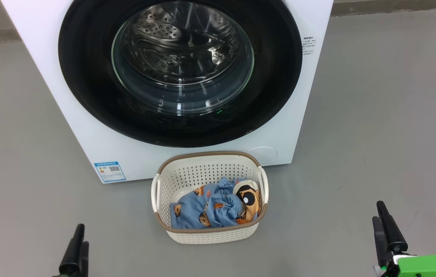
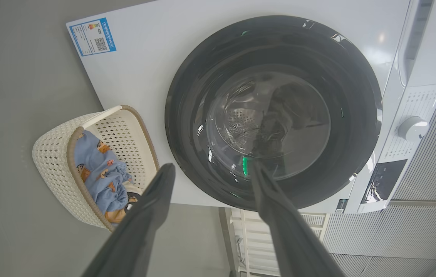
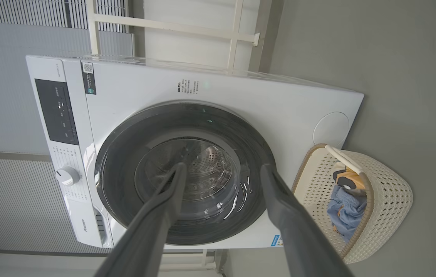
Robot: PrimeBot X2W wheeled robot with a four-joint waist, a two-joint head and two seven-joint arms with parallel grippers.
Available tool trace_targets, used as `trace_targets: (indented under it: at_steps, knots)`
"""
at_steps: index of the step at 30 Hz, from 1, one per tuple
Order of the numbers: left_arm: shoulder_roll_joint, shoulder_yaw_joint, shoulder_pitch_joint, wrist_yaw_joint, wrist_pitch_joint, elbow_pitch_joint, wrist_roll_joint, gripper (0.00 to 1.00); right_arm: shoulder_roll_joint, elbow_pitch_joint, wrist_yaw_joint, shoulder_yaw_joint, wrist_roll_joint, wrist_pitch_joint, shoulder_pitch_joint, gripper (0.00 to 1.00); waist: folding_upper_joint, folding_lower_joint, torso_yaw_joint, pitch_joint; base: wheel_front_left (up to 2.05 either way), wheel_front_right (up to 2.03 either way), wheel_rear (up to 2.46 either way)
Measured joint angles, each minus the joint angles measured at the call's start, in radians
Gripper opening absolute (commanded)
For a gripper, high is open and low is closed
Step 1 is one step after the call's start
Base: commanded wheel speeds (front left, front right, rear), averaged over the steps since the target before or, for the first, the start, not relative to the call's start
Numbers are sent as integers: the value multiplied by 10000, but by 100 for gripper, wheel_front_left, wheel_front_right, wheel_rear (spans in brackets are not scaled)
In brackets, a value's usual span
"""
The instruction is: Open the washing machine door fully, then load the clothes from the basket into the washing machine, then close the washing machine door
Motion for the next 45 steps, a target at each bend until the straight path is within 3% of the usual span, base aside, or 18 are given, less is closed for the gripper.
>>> trace_targets:
  at_steps: [11,23,30,45]
  knots:
    - [31,159,-1,0,-345,-546,629,100,-2,-510,0,-140,-911,-316,-37,100,0,0,33,-74,0,0,0]
    - [50,382,-1,0,-688,-1287,2456,100,-8,-894,0,2,-2284,-662,-45,100,0,0,106,-158,0,0,0]
    - [52,347,-1,0,-882,-1825,4347,100,-12,-1062,0,29,-3331,-846,-90,100,0,0,93,-156,0,0,0]
    - [92,-604,26,878,-1317,-2328,7990,100,-21,-1373,0,113,-6347,-1285,-276,100,0,-1,111,-137,0,0,0]
